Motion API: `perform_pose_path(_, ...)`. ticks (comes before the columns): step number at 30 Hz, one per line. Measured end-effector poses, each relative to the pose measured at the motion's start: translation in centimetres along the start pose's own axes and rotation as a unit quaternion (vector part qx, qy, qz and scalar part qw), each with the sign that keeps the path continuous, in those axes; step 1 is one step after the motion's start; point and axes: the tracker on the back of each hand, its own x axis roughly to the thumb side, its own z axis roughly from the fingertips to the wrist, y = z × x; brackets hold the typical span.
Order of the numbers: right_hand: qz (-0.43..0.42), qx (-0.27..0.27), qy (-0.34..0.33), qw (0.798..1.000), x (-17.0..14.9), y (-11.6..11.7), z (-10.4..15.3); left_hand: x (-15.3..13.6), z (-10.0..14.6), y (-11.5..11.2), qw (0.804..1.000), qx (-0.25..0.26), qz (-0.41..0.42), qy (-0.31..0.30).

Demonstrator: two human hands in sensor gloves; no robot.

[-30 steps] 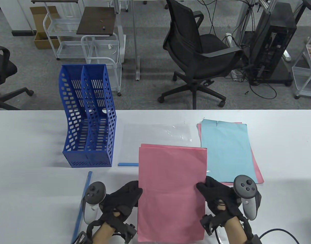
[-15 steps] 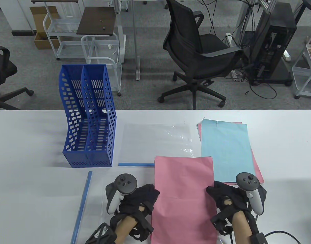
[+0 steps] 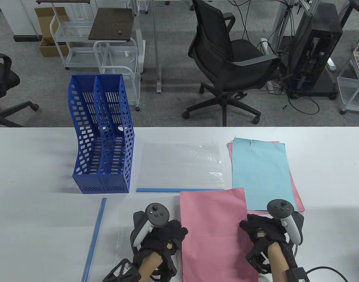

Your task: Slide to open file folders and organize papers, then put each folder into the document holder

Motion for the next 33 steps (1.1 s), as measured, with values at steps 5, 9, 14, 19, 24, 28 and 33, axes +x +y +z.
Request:
perform_pose_path(5, 0.016, -0.004, 0.003, 1.0, 0.2, 0.4, 0.1, -0.8, 0.7, 0.9, 1.0, 0.017, -0.019, -0.008)
perform_pose_path(9, 0.038, -0.022, 0.006, 0.999, 0.5, 0.7, 0.3, -2.2, 1.7, 2.2, 0.999, 0.025, -0.003, -0.02)
perform_pose_path(14, 0.119, -0.077, 0.015, 0.99, 1.7, 0.7, 1.6, -5.0, 3.9, 4.3, 0.994, 0.1, -0.051, -0.002)
perform_pose_path(19, 0.274, -0.155, 0.021, 0.949, 3.7, 1.5, 3.3, -7.3, 5.8, 5.4, 0.973, 0.192, -0.118, 0.044)
perform_pose_path(24, 0.336, -0.123, 0.002, 0.934, 4.8, 3.6, 3.7, -8.0, 5.4, 5.2, 0.96, 0.199, -0.173, 0.093)
perform_pose_path(28, 0.383, -0.115, 0.006, 0.917, 5.0, 5.0, 3.4, -8.0, 4.8, 4.5, 0.96, 0.173, -0.193, 0.105)
perform_pose_path(33, 0.455, -0.131, 0.002, 0.881, 5.6, 6.7, 3.4, -7.9, 4.0, 3.9, 0.955, 0.163, -0.221, 0.113)
